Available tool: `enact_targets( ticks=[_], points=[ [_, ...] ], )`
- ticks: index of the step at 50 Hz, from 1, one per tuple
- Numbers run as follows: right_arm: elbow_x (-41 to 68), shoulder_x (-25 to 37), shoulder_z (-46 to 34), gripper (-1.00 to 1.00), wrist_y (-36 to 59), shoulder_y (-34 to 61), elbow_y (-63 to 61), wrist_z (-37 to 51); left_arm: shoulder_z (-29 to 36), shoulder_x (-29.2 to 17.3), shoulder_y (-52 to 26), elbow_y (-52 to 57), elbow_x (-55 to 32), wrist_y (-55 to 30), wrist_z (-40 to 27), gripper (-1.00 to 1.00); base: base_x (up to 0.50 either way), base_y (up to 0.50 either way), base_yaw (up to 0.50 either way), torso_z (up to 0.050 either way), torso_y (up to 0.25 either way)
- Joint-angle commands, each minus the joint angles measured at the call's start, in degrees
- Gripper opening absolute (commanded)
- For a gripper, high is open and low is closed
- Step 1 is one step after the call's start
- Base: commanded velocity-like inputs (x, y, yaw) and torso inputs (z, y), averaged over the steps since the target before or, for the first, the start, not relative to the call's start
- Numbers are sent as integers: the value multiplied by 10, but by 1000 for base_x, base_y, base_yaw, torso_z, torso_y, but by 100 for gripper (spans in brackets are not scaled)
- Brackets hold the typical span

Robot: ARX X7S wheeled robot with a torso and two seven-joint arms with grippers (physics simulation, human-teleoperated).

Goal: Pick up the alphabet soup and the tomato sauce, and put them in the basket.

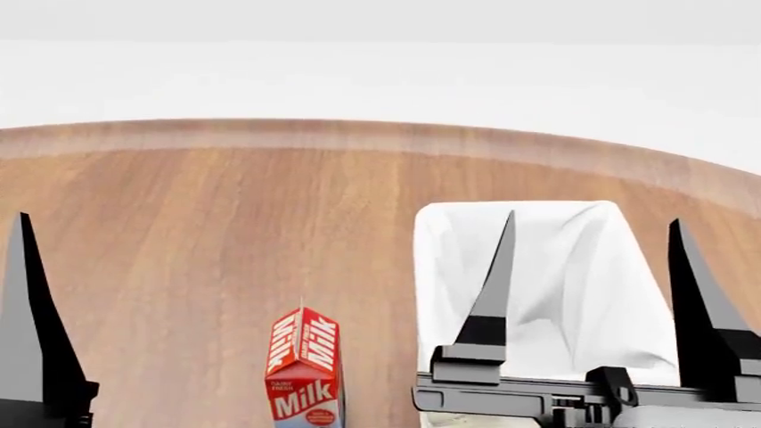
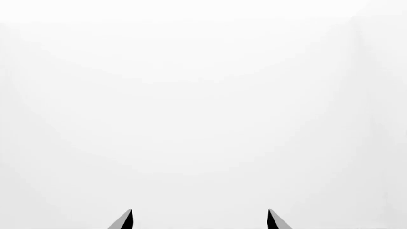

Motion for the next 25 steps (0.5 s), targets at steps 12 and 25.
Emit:
enact_targets(
  ticks=[12,25],
  points=[
    [9,12,-3,100,12,-2,-18,5,2,-4,-3,2,-3,-4,-4,100,0,0,0,0,0],
    [449,88,146,100,321,260,-120,151,5,-3,-9,-5,-4,-6,-7,100,0,0,0,0,0]
  ],
)
